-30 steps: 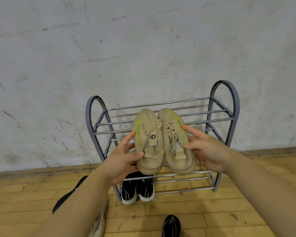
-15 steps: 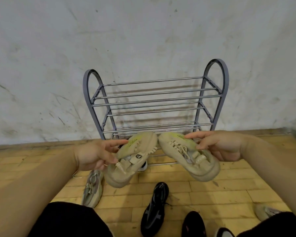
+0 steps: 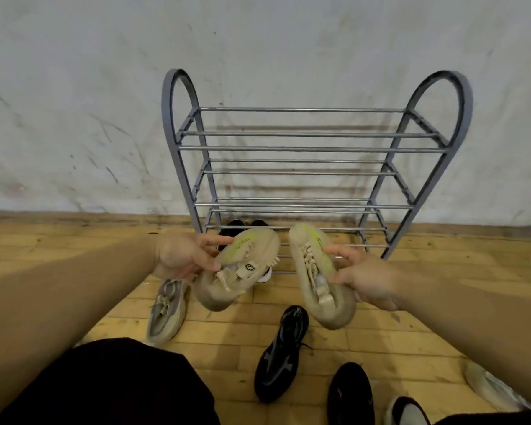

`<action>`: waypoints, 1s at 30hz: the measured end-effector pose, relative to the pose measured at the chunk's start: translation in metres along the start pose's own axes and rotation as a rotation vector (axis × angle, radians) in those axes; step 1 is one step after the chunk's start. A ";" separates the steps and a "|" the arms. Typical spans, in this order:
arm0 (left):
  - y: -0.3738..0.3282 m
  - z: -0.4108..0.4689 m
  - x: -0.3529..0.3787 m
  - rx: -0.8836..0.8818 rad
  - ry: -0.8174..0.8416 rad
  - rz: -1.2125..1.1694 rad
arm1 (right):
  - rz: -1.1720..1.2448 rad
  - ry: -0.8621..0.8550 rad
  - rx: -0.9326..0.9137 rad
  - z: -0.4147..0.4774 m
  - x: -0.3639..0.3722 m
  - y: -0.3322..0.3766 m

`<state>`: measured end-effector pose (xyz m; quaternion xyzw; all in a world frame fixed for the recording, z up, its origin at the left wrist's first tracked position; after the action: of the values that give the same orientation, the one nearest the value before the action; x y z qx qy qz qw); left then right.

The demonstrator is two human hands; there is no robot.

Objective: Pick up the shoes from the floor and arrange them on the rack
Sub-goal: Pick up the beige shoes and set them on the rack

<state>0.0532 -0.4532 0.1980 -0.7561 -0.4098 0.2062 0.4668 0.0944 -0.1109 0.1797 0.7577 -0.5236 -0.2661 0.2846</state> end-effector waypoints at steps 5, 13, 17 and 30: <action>0.066 0.038 -0.033 0.156 -0.183 -0.217 | -0.058 -0.109 -0.053 0.063 0.019 0.007; 0.104 0.118 -0.085 0.349 -0.560 -0.141 | 0.147 -0.123 -0.170 0.198 0.065 0.054; 0.089 0.139 -0.088 0.375 -0.663 0.192 | 0.149 -0.138 -0.240 0.242 0.082 0.081; 0.139 0.131 -0.079 0.266 -0.828 0.703 | -0.730 -0.401 -0.405 0.250 0.090 0.031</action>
<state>-0.0240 -0.4790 0.0081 -0.6378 -0.2524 0.6791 0.2614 -0.0728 -0.2428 0.0185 0.7550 -0.2048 -0.5872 0.2079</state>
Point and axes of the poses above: each hand's wrist, its own z-axis towards the middle knuckle, its own x-axis out of the palm, y = z × x, the point moved 3 cm from there along z, towards the middle knuckle, and after that the axes turned 9 degrees about x, right-handed, at the moved point
